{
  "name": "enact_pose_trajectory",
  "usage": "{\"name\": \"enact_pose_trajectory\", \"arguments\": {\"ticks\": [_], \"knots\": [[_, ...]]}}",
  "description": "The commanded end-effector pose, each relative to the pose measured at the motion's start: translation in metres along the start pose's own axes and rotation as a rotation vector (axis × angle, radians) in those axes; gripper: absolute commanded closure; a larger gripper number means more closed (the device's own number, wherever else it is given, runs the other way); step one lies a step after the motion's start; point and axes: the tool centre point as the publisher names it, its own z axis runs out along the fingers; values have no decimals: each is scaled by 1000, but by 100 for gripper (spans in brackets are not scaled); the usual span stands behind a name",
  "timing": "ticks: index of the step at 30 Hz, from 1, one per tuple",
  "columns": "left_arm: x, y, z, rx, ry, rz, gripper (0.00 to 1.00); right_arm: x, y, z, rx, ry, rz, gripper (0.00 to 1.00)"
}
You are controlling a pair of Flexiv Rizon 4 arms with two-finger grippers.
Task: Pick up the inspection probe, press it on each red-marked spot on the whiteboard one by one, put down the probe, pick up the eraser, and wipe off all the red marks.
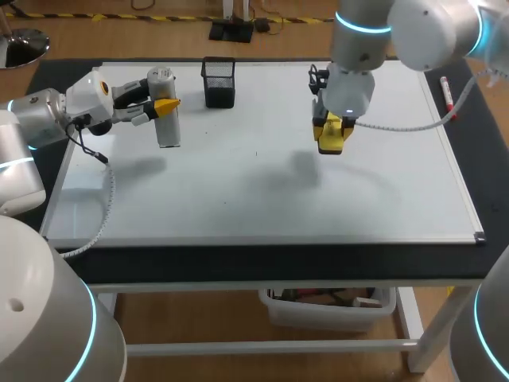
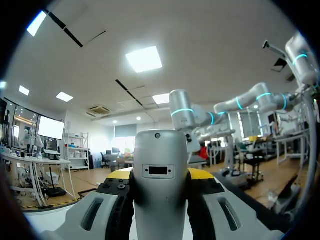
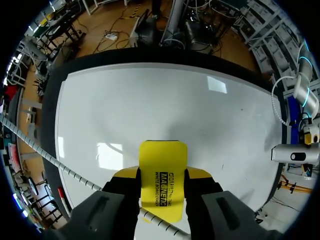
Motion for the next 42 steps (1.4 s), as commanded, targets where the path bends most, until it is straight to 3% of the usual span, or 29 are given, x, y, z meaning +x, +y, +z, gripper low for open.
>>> {"name": "enact_pose_trajectory", "arguments": {"ticks": [1,6,21,31,42], "knots": [[0,0,0,3,1,2,100,1,-1,-1,1,2,-3,100],[0,0,0,3,1,2,100,0,-6,2,6,-8,-8,100],[0,0,0,3,1,2,100,-17,-97,14,73,32,-34,100],[0,0,0,3,1,2,100,-32,-145,25,29,8,-44,100],[0,0,0,3,1,2,100,-40,-191,31,-6,42,-62,100]]}}
